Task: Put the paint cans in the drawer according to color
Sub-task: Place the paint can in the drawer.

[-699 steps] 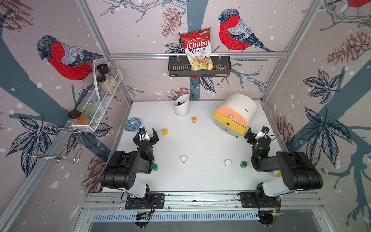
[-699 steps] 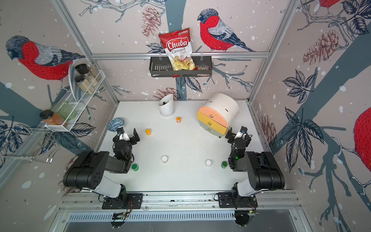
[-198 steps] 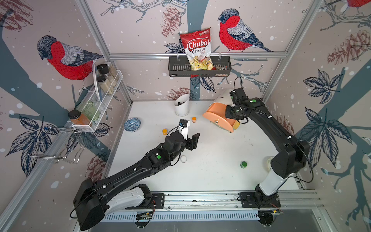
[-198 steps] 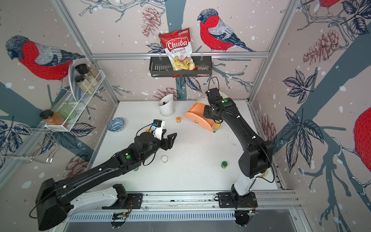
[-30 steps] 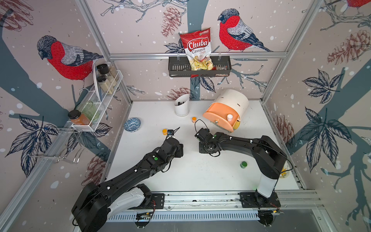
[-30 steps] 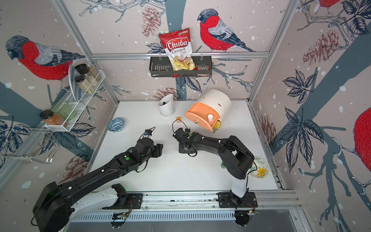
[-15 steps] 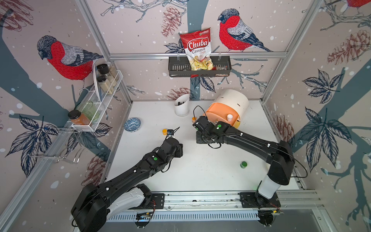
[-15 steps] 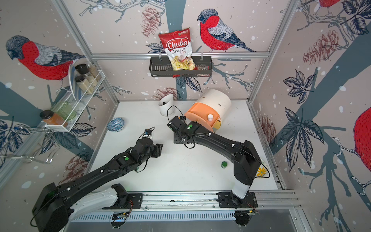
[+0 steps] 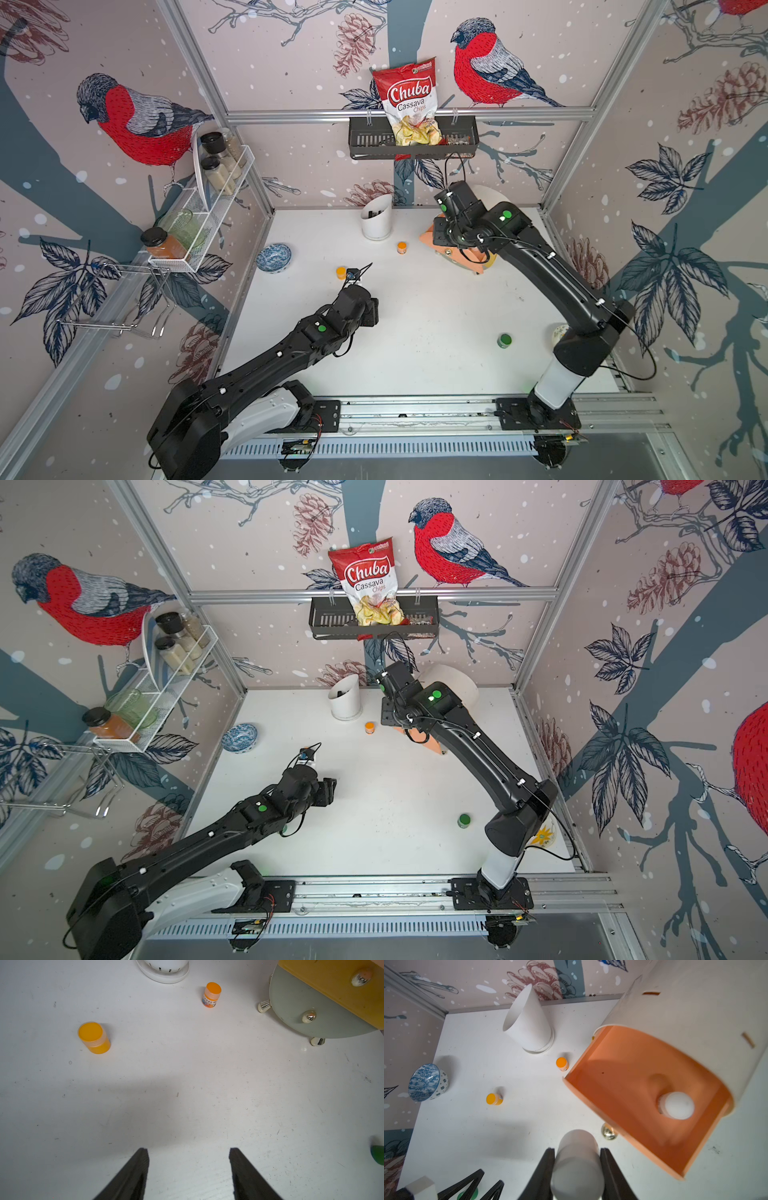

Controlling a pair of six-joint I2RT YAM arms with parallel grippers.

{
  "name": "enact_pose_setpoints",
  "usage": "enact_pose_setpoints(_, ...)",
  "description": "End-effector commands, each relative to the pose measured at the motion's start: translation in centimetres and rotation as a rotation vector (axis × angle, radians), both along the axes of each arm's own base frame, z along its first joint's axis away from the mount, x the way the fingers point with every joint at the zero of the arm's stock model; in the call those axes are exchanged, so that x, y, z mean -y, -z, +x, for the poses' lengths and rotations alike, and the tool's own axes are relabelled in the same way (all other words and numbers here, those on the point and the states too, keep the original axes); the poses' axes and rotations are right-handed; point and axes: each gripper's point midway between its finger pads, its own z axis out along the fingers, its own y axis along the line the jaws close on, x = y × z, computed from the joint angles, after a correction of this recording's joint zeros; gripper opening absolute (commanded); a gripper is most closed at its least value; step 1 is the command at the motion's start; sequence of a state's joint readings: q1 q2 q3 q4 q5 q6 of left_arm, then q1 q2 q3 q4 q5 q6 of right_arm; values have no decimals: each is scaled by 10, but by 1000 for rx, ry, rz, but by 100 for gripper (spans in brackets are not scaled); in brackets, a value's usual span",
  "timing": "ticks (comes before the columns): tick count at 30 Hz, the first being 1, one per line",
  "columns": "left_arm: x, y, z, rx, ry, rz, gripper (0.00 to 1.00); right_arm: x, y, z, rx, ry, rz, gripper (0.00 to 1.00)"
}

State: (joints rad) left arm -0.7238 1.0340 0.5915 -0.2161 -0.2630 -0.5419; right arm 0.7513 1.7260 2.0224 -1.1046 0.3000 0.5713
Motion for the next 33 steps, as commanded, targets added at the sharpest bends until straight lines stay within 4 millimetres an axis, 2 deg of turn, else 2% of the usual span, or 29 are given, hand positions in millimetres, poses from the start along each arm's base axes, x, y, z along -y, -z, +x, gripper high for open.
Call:
enact_pose_setpoints(1, 0, -1, 2, 8, 5, 7, 65, 19, -8, 13, 23, -3, -27, 27)
enact_pose_setpoints(5, 2, -1, 3, 7, 9, 7, 65, 35, -9, 33, 16, 24, -25, 28)
enact_pose_setpoints(11, 3, -2, 4, 9, 10, 5, 65, 42, 5, 53, -10, 32, -42, 28)
enact_pose_setpoints(23, 7, -4, 3, 5, 25, -11, 65, 38, 49, 76, -94, 12, -75, 26)
enact_pose_setpoints(33, 7, 0, 1, -4, 25, -20, 65, 36, 65, 84, -122, 2, -92, 27)
